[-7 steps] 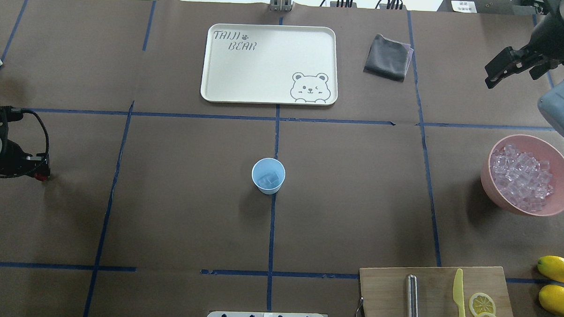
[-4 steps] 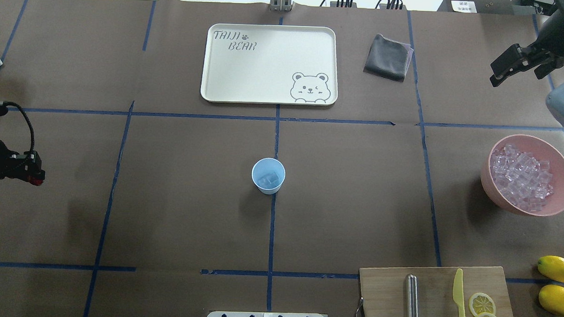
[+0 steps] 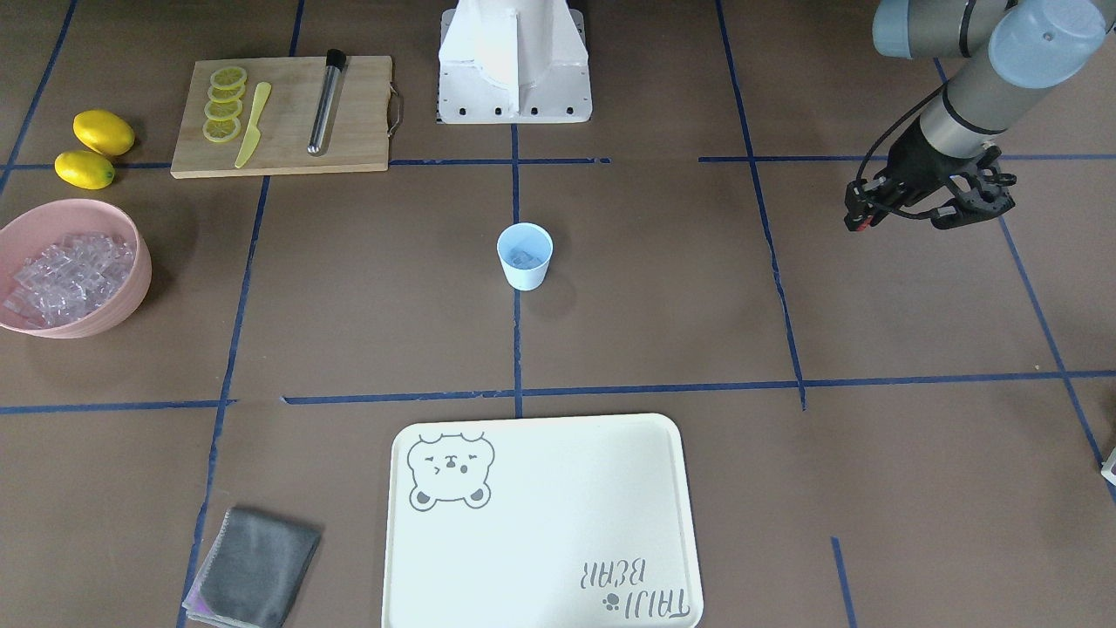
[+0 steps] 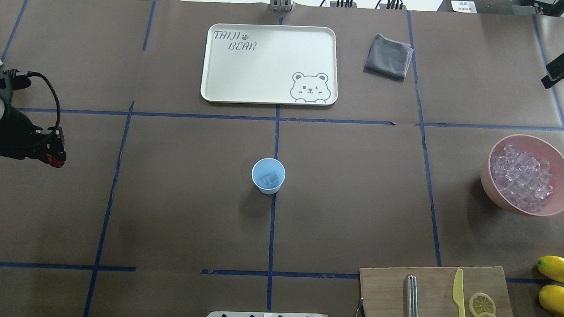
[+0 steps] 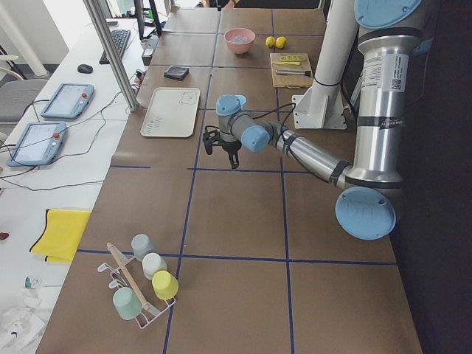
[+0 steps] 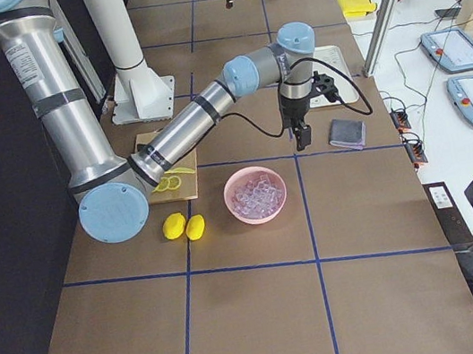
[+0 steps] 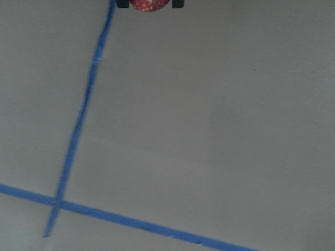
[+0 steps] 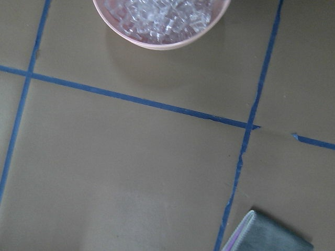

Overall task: Put ice and strawberries in cup
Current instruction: 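Carry the strawberry with the left gripper over the light-blue cup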

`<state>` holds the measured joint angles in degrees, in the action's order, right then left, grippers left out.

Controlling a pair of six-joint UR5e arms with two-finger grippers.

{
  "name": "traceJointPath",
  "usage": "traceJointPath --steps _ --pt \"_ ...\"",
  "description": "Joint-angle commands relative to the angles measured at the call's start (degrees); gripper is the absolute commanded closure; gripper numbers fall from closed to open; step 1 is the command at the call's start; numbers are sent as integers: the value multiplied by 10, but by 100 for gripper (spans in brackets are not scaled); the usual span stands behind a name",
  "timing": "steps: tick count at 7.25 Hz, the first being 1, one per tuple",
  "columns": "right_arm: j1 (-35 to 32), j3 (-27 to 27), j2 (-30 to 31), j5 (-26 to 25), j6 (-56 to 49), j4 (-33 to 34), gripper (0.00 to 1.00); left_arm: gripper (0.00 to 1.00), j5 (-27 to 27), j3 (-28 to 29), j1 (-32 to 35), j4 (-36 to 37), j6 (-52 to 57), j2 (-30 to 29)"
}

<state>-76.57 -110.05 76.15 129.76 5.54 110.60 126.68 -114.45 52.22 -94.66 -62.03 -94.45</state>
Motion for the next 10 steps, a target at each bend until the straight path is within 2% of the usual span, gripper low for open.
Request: traceJointPath --steps 1,2,3,4,5,6,9,10 --pt "-43 21 50 17 -85 -2 0 97 -3 -2 -17 148 -2 -134" --pt "-64 45 65 47 -119 -6 0 97 -6 5 -39 171 -8 -175" --pt "-90 86 69 61 -145 -46 0 97 -26 18 -55 175 -12 -205" --pt "-106 121 70 72 -146 -84 0 97 -28 40 -69 174 -48 -238" --pt "-106 141 68 70 -142 -93 0 97 -29 55 -88 174 -62 -264" --pt "-106 156 58 66 -142 -103 0 97 -54 73 -111 173 -89 -298" --pt "-112 162 80 68 -142 -118 0 97 -92 114 -170 170 -144 -368" --pt "-115 162 85 69 -142 -117 0 97 -100 148 -174 169 -149 -402"
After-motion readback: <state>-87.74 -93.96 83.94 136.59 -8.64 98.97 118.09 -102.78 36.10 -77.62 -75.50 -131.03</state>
